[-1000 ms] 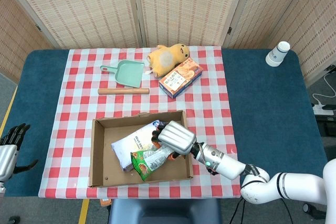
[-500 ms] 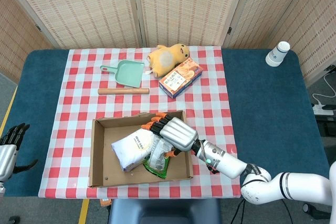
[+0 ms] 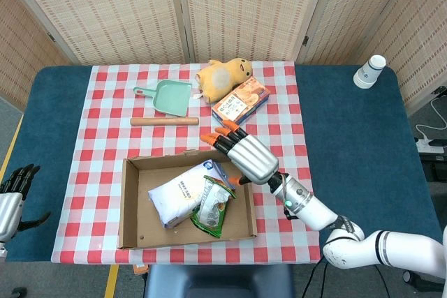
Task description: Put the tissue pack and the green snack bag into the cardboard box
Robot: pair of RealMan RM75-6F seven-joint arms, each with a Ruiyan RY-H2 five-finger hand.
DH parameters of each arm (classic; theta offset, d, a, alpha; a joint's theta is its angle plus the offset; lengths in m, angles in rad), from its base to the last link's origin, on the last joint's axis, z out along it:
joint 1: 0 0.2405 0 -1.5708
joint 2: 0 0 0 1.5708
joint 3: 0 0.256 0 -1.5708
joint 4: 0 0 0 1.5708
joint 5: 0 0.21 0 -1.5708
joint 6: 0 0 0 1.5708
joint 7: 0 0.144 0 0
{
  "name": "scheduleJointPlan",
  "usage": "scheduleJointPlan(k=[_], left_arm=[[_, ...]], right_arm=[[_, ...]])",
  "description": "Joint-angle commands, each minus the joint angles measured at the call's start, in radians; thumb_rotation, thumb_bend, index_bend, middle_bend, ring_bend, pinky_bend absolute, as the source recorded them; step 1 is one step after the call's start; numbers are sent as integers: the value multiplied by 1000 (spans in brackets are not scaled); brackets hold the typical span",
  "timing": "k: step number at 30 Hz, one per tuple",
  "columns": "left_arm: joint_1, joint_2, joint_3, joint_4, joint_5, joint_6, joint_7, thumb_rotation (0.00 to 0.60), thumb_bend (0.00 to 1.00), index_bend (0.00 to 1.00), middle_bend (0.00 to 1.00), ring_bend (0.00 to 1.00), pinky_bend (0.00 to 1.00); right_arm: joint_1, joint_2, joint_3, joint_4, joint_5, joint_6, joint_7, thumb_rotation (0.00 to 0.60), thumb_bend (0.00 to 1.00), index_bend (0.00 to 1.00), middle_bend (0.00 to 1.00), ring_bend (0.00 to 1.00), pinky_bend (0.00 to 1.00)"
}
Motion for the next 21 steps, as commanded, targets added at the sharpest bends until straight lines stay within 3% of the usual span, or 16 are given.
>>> scheduleJointPlan(k=[1, 10, 21], left_arm=[[0, 0, -1, 1, -1, 0, -2, 600, 166, 47, 12, 0, 185], [-5, -7, 2, -3, -3, -10, 21, 600, 165, 47, 13, 0, 186], [-7, -12, 5, -8, -6, -17, 44, 600, 165, 47, 12, 0, 186]], right_arm=[[-71, 10, -1, 45, -2, 104, -33, 600, 0, 100, 148, 0, 65], [-229, 133, -39, 81, 76, 213, -84, 600, 0, 146, 148, 0, 59], [-349, 180, -47, 160, 159, 273, -121, 600, 0, 188, 148, 0, 47]])
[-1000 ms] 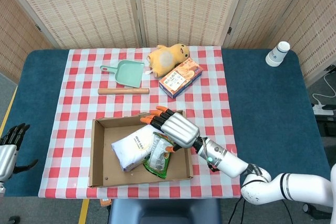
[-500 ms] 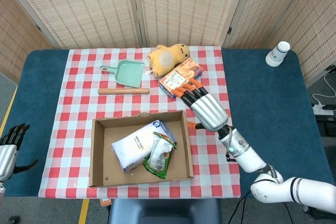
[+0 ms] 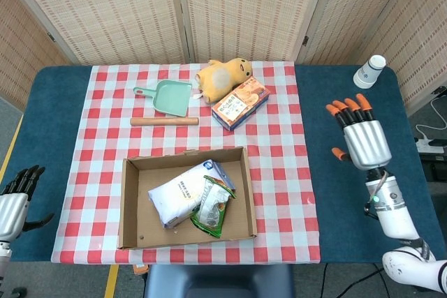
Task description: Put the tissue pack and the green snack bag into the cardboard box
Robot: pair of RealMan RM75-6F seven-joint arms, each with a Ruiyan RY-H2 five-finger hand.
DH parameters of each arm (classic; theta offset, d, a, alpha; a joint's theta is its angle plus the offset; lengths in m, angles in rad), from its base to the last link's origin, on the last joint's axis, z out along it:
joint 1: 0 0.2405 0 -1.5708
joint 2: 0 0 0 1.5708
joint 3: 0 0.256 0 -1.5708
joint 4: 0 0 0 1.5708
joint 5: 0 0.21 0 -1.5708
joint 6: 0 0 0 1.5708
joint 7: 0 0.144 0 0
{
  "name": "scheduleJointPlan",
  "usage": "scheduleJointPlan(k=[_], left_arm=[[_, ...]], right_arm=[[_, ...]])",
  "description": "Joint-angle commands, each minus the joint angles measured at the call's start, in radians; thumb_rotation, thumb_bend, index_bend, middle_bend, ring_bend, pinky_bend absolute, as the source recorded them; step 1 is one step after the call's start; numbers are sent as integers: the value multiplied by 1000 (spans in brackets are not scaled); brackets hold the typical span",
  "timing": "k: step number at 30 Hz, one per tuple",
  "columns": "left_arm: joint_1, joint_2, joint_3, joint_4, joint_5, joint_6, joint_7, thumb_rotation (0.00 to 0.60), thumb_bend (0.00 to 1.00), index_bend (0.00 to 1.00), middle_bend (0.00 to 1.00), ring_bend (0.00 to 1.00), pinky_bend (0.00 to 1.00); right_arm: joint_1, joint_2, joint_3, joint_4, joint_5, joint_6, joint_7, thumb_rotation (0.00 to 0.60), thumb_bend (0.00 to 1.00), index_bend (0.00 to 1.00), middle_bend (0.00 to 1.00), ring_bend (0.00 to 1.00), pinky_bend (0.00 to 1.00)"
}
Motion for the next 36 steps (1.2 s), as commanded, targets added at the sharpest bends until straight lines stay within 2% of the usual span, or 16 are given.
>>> scheduleJointPlan(k=[1, 13, 16, 24, 31, 36], left_arm=[[1, 1, -1, 0, 0, 3, -2, 600, 166, 47, 12, 0, 186], [4, 5, -5, 11, -17, -3, -16, 600, 165, 47, 12, 0, 186], [3, 5, -7, 15, -19, -4, -17, 600, 166, 47, 12, 0, 186], [-1, 4, -5, 18, -15, -13, -24, 600, 165, 48, 12, 0, 185], [-6, 1, -5, 16, -8, -13, -24, 600, 165, 47, 12, 0, 186], [-9, 1, -6, 10, -1, -11, -24, 600, 167, 47, 12, 0, 185]], right_arm=[[-24, 7, -2, 22, 18, 3, 2, 600, 0, 189, 148, 0, 47], [-139, 40, -4, 32, 70, 22, 132, 600, 0, 195, 148, 0, 46], [-160, 65, -11, 4, 83, 15, 118, 600, 0, 198, 148, 0, 46], [-219, 143, -36, -150, 126, 12, 57, 600, 0, 201, 148, 0, 46], [-320, 169, -99, -262, 117, 104, -21, 600, 0, 199, 148, 0, 46], [-376, 158, -132, -272, 88, 152, -22, 600, 0, 193, 148, 0, 46]])
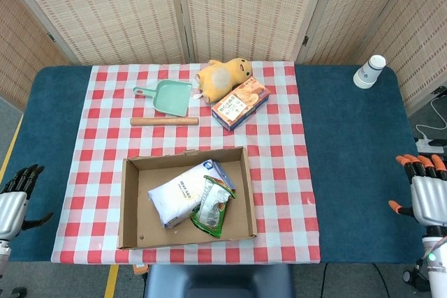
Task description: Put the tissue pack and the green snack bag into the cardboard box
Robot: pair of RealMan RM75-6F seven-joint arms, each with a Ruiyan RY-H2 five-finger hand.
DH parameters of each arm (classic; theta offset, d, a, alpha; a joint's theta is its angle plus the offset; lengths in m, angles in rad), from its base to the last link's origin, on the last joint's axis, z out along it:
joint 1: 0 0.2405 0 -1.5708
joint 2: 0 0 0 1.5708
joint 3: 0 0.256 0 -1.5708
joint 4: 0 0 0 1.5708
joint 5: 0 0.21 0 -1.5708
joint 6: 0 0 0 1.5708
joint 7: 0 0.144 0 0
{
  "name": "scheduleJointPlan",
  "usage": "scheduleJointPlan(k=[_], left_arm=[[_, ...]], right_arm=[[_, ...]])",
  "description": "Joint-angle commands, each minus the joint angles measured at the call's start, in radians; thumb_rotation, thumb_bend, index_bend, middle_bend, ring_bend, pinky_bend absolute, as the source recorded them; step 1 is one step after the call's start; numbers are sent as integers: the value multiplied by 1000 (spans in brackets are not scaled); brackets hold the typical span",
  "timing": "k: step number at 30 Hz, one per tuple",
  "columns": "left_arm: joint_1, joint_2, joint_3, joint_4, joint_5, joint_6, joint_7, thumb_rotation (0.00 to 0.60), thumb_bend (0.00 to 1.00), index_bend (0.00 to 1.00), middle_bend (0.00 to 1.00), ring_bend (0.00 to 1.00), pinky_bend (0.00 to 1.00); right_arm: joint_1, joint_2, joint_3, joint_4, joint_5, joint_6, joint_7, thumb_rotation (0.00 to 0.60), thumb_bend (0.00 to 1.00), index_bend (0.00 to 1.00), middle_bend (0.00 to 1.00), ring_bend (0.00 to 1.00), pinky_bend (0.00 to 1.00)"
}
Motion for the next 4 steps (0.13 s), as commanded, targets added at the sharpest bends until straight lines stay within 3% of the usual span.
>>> scheduleJointPlan(k=[1, 4], left_arm=[[-2, -1, -1, -4, 6, 4, 1, 600, 166, 47, 12, 0, 186], [-6, -3, 0, -6, 8, 0, 7, 600, 166, 47, 12, 0, 186]], right_arm=[[-37, -13, -26, 4, -29, 27, 0, 600, 0, 193, 148, 0, 46], [-54, -24, -35, 28, -46, 30, 17, 600, 0, 193, 148, 0, 46]])
